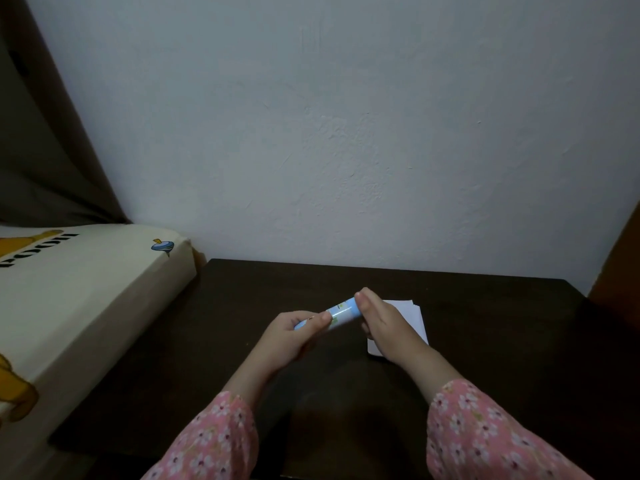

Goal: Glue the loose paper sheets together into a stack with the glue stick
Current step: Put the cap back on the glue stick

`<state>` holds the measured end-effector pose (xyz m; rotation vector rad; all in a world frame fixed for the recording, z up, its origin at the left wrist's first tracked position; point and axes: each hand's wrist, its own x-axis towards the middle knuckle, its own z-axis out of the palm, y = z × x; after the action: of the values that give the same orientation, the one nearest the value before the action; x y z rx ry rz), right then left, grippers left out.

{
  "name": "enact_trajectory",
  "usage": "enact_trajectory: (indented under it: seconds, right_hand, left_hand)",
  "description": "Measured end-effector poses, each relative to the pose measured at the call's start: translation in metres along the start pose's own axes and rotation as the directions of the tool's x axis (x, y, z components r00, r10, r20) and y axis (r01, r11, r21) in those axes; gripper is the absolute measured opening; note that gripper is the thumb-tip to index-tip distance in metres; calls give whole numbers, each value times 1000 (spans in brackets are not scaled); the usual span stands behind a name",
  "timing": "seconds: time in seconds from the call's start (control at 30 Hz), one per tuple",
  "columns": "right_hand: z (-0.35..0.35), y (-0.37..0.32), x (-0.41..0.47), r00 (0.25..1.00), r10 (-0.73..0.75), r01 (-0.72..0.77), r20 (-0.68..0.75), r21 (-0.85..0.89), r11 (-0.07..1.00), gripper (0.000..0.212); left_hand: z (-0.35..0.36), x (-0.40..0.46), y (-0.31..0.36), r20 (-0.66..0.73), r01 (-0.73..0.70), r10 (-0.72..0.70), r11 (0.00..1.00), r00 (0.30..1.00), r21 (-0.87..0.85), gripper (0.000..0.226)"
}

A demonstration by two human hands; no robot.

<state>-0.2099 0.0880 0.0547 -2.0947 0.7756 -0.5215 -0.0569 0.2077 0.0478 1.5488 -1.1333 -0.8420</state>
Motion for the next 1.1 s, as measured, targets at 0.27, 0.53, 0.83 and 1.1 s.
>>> enact_trajectory:
  seconds: [0.27,0.53,0.83,1.1]
  right_hand:
    - [3,-1,1,995,69,-58,-67,156,986,32]
    - [7,7,-2,989,129,-121,-68,111,987,43]
    - [3,21,4,983,152,-120,-104,268,956,41]
    - [7,31,4,969,214,-184,-123,222,958,42]
  left_hand:
    - [9,1,0,-65,-109,115,990,991,89,21]
    - [14,2,-10,-100,-132,148,980,984,149,22]
    - [13,12,-11,-61,-97,110,978,992,186,22]
    - [19,18,-16,-31,-109,119,967,992,231,24]
